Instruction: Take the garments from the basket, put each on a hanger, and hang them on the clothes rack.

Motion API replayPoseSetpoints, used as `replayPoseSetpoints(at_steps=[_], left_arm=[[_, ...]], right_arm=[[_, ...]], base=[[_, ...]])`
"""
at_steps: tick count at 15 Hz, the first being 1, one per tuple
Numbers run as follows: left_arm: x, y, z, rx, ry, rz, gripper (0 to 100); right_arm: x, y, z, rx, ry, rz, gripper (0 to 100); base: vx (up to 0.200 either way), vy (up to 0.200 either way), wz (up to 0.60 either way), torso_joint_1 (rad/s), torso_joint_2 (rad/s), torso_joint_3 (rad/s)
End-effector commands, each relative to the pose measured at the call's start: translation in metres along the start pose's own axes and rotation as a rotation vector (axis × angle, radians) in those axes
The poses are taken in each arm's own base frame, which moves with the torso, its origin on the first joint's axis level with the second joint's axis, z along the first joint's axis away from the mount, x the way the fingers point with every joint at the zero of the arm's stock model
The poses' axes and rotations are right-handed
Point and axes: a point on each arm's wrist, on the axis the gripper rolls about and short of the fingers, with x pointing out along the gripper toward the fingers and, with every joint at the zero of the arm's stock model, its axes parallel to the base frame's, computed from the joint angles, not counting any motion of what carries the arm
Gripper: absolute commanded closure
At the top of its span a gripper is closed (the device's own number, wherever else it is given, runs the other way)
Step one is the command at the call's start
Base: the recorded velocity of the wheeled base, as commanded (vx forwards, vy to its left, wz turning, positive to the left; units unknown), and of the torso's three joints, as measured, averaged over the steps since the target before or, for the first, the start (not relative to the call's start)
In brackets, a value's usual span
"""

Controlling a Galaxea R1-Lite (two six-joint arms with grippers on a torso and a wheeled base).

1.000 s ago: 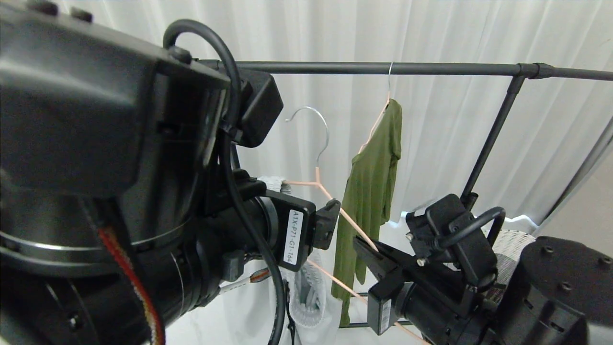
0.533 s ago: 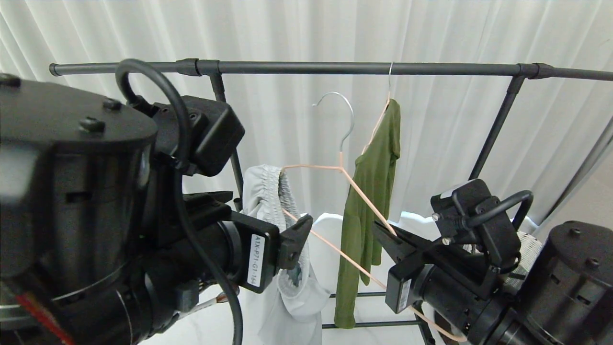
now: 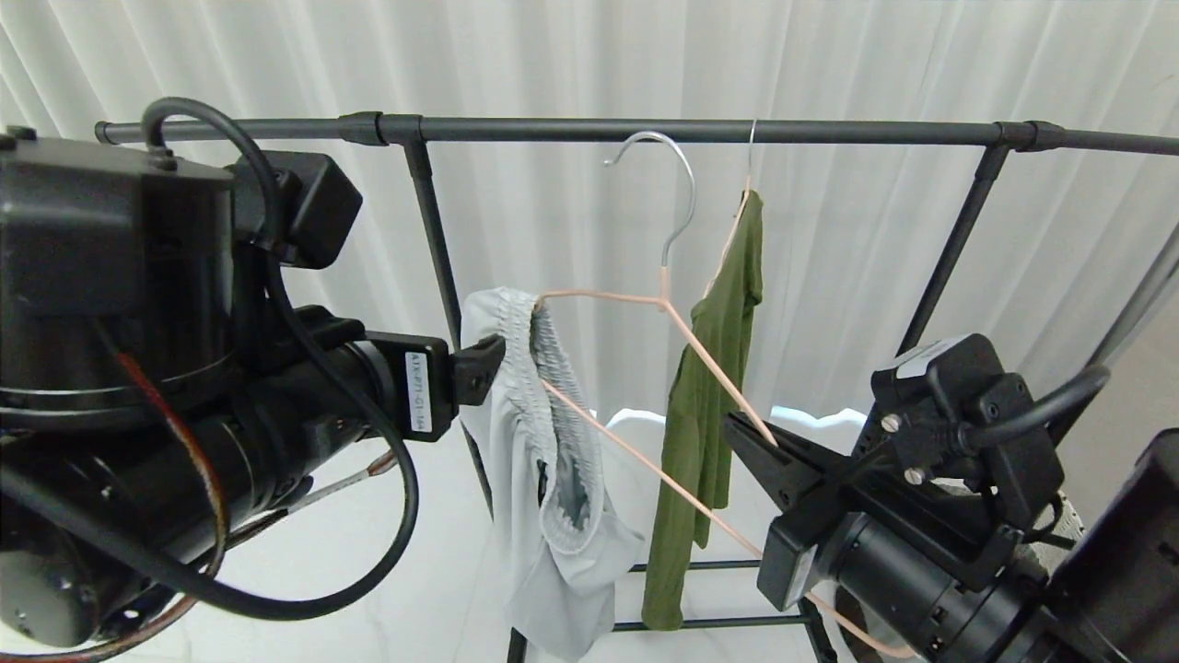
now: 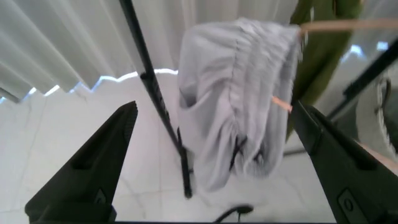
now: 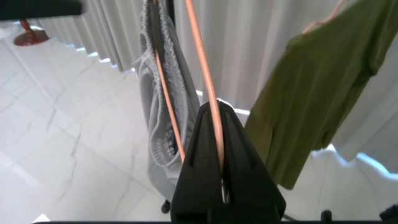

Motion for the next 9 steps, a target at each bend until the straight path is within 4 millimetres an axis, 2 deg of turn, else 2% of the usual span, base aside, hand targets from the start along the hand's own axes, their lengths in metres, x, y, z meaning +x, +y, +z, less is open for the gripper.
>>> replayPoseSetpoints(at_steps=[1,2,3,5,9], left_arm=[[0.014,-0.008,-0.008,0.067,0.019,-0.002,0],[0.014,-0.008,-0.008,0.071,0.019,-0.003,0],[0.02,-0.012,-0.018,0.147,-0.006,-0.082,0],[0.034,-0.006,-0.029,0.219,-0.062,-0.041,0],[0.046,-0.002,-0.042,0.255,-0.122,-0.012,0]], right_arm=[[-0.003,0.005,0.0,-0.004,-0.003,0.022,100],[-0.003,0.005,0.0,-0.005,-0.003,0.022,100],[-0.004,0.006,0.0,-0.005,-0.003,0.026,100],[-0.004,0.006,0.0,-0.004,-0.004,0.026,100],[-0.004,0.007,0.0,-0.004,-0.006,0.028,100]], base=[[0.0,0.0,0.0,0.0,0.0,0.0],[0.0,0.0,0.0,0.0,0.0,0.0],[0.0,0.0,0.0,0.0,0.0,0.0],[0.0,0.0,0.0,0.0,0.0,0.0],[0.0,0.0,0.0,0.0,0.0,0.0]])
